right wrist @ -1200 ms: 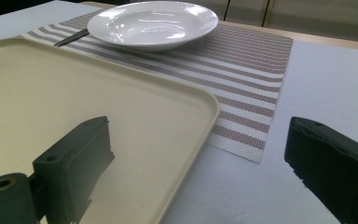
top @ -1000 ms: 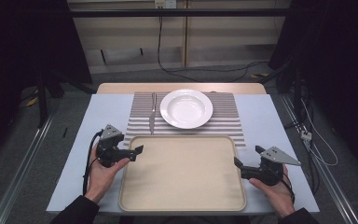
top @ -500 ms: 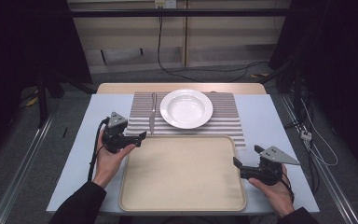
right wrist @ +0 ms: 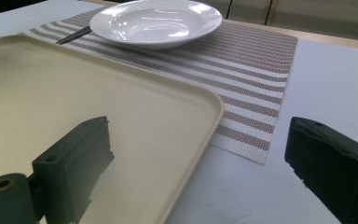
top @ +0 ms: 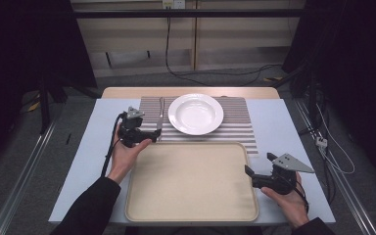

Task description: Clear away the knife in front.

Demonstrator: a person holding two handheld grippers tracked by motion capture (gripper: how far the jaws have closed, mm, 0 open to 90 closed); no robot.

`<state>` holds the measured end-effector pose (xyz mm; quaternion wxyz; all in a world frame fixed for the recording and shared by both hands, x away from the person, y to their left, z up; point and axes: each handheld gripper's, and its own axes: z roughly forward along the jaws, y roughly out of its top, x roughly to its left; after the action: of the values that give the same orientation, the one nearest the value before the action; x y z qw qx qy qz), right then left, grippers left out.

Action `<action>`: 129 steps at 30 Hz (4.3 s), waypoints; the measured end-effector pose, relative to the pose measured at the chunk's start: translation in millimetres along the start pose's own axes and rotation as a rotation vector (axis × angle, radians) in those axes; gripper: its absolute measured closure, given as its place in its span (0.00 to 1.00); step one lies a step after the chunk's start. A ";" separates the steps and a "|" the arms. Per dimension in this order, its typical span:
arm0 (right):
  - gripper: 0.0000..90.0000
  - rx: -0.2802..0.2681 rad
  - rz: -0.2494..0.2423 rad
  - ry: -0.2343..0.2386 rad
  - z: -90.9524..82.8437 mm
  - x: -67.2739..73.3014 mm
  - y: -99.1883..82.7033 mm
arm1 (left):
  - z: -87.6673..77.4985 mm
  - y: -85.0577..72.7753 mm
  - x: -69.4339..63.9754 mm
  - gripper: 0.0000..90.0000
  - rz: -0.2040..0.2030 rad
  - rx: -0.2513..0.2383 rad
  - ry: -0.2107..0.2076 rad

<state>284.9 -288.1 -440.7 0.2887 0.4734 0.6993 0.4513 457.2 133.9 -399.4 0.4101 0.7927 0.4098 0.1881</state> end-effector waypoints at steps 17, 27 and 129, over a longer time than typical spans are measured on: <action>0.08 0.006 0.012 0.019 1.9 -2.6 -1.2 | 35.5 33.2 12.8 0.24 -0.031 0.037 0.031; 0.08 0.006 0.009 0.025 2.0 -2.2 -1.4 | 66.6 35.6 36.5 0.30 -0.074 0.081 0.050; 0.09 0.028 0.000 0.051 3.0 0.6 -3.0 | 116.6 57.7 52.6 0.89 -0.074 0.306 0.077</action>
<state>285.9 -287.0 -444.7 0.2641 0.4655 0.7128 0.4533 591.0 99.4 -424.1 0.2753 0.8224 0.4781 0.1387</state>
